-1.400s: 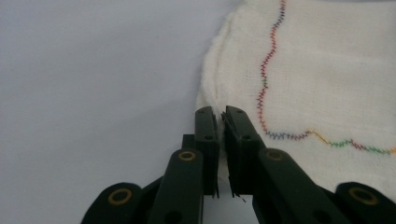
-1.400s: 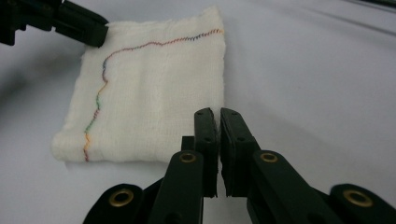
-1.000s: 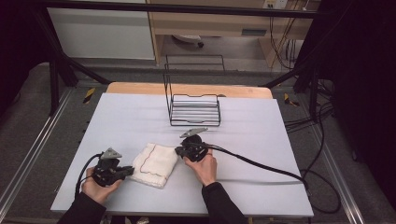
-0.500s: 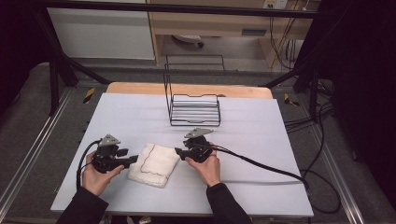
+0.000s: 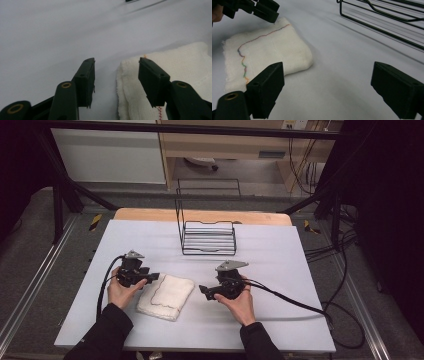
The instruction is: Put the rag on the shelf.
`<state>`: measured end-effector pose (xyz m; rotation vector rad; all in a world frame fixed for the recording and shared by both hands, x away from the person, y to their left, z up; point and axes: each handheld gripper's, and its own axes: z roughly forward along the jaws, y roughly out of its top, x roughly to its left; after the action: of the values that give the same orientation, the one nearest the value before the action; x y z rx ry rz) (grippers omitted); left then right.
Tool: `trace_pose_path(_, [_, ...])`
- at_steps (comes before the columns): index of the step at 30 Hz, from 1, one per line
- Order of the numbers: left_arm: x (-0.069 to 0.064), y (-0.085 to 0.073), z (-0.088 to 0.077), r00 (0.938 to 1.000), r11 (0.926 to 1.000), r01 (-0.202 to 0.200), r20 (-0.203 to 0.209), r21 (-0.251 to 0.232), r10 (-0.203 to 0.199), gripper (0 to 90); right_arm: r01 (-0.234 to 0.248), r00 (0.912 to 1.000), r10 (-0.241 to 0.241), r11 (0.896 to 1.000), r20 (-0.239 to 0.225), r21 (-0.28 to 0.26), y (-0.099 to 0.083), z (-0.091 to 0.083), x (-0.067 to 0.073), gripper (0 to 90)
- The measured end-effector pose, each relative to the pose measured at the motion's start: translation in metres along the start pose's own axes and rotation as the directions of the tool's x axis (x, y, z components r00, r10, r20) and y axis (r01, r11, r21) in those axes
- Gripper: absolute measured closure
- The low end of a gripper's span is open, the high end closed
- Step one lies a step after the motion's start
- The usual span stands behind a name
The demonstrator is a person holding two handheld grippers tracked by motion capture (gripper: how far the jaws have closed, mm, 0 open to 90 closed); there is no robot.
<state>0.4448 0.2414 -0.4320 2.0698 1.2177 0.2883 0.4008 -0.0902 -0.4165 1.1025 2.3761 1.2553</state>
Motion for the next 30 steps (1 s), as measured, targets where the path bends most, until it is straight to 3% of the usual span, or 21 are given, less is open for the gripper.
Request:
trace_pose_path(7, [-0.003, -0.001, 0.011, 0.9997, 0.9999, -0.001, 0.025, 0.013, 0.0, 53.4, -0.006, 1.0, 0.006, 1.0, 0.001, 0.012, -0.009, -0.004, -0.001, 6.9])
trace_pose_path(10, [-0.006, -0.001, 0.014, 0.9998, 0.9998, -0.008, 0.017, 0.02, 0.008, 54.4, -0.011, 0.9999, 0.011, 1.0, 0.001, 0.017, -0.009, -0.004, -0.002, 6.0])
trace_pose_path(18, [-0.012, -0.002, 0.013, 0.9991, 0.9992, -0.023, 0.036, 0.032, 0.022, 66.5, -0.024, 0.9996, 0.024, 1.0, -0.011, 0.014, -0.01, -0.002, 0.0, 5.3])
trace_pose_path(26, [-0.013, -0.004, 0.014, 0.9985, 0.9995, 0.003, 0.055, 0.031, -0.004, 75.4, -0.049, 0.9985, 0.05, 0.999, -0.024, 0.011, -0.011, 0.002, 0.0, 5.7])
trace_pose_path(30, [-0.016, -0.004, 0.014, 0.9988, 0.9994, -0.018, 0.046, 0.031, 0.016, 78.7, -0.07, 0.9972, 0.07, 0.998, -0.026, -0.003, -0.007, 0.006, 0.001, 6.6])
